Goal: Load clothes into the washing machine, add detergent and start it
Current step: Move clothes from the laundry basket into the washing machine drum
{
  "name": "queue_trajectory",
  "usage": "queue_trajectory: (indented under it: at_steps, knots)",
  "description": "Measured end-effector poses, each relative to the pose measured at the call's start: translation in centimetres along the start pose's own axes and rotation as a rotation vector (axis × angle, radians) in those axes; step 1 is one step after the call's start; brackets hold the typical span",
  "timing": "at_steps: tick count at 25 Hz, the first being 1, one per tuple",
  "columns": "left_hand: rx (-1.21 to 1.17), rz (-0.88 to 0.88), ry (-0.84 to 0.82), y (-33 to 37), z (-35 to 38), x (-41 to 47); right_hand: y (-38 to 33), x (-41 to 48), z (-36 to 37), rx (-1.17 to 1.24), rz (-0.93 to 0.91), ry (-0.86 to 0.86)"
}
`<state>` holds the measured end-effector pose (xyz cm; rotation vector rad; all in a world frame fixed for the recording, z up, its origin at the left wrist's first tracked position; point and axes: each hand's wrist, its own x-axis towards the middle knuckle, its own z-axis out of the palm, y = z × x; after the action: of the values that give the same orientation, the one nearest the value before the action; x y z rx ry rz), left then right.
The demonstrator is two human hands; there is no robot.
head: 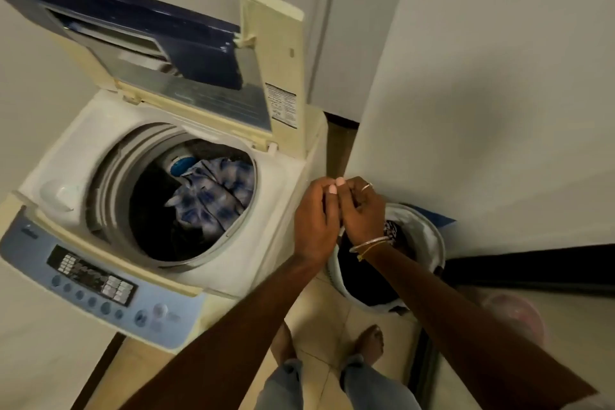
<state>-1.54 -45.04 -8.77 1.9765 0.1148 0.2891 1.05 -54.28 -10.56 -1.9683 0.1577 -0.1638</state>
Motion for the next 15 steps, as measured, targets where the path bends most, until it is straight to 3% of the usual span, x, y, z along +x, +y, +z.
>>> queue_trajectory:
  at_steps: [5,9,15]
  knots:
    - [0.138,-0.209,-0.327,-8.0,9.8,-3.7,13.9,-0.9,-5.6,-0.334,0.087,-0.166]
    - [0.329,-0.403,-0.706,-16.8,16.1,-6.3,26.8,-2.0,-6.4,-0.429,0.324,-0.379]
    - [0.623,-0.329,-1.032,-30.7,24.4,-9.4,45.4,-4.4,-2.3,-0.621,0.740,-0.661]
